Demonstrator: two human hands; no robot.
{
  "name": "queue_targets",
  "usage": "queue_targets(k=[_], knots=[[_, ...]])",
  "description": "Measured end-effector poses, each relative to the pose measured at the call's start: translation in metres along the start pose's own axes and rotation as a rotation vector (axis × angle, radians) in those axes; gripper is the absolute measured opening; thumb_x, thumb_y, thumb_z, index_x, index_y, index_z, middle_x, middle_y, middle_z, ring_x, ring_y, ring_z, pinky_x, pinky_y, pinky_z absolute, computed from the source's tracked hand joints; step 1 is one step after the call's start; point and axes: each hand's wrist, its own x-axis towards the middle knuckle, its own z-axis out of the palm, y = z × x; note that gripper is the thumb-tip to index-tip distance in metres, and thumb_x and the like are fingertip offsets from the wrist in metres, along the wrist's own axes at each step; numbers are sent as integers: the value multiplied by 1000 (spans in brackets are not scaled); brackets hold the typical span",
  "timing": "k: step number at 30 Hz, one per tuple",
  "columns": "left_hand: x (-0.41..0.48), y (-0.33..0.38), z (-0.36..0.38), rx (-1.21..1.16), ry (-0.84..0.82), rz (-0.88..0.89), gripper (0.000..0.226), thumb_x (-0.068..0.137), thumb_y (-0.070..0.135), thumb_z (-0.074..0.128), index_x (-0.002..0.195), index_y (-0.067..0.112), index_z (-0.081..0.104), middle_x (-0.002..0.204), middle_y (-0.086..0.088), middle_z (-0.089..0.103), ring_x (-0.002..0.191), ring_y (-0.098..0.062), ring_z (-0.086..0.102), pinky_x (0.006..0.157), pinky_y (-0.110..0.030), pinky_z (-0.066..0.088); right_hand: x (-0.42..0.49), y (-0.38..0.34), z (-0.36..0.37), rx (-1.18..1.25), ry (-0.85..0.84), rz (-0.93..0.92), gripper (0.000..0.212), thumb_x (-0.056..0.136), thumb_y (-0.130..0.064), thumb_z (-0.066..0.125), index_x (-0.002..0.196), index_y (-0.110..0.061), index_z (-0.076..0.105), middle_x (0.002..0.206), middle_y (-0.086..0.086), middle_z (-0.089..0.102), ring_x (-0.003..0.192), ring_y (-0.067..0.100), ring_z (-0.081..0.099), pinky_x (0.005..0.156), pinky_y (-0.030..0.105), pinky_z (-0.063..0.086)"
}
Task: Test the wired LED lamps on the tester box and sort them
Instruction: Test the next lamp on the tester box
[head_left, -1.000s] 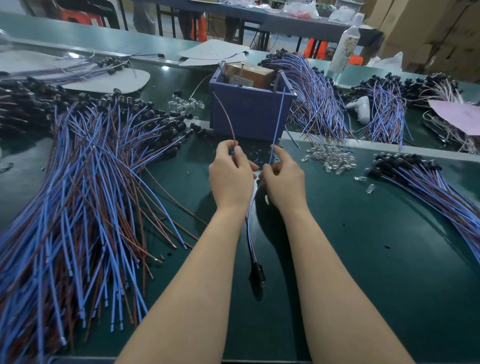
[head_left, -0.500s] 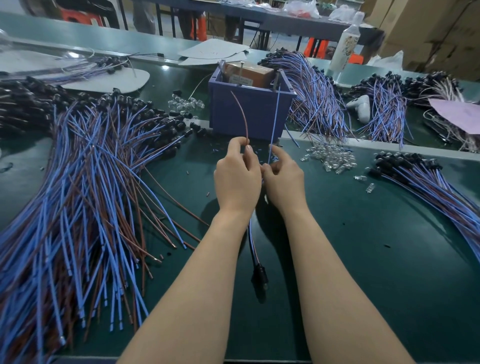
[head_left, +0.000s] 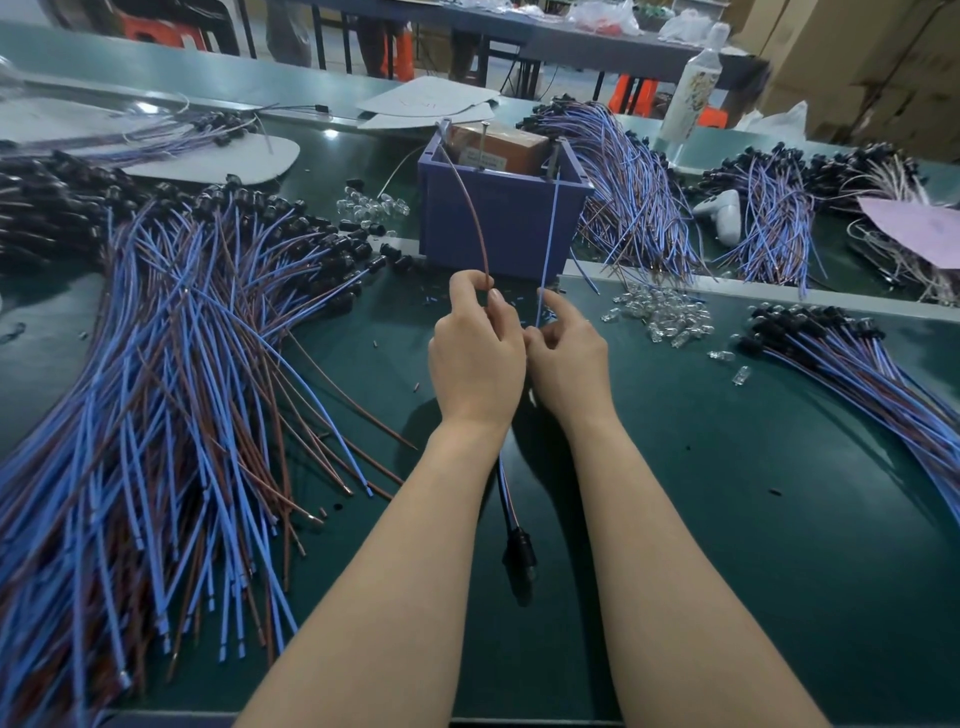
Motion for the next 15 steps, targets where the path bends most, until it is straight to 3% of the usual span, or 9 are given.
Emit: queue_targets(k=[8,15], knots=[[5,-4,-2,-37,-56,3,12,98,19,42,105,14,50,70,-6,70,65,-31,66,72,-44,52,0,-1,0,13,-8,5,45,91,-13,53,135,-18,50,81,3,62,89,22,61,85,31,46],[6,-5,-1,-65,-50,-22,9,98,18,43,103,15,50,69,-6,69,61,-27,65,71,-42,53,0,-1,0,5,-10,3,45,91,-13,53,136,-17,50,82,4,64,88,22,62,83,28,46]])
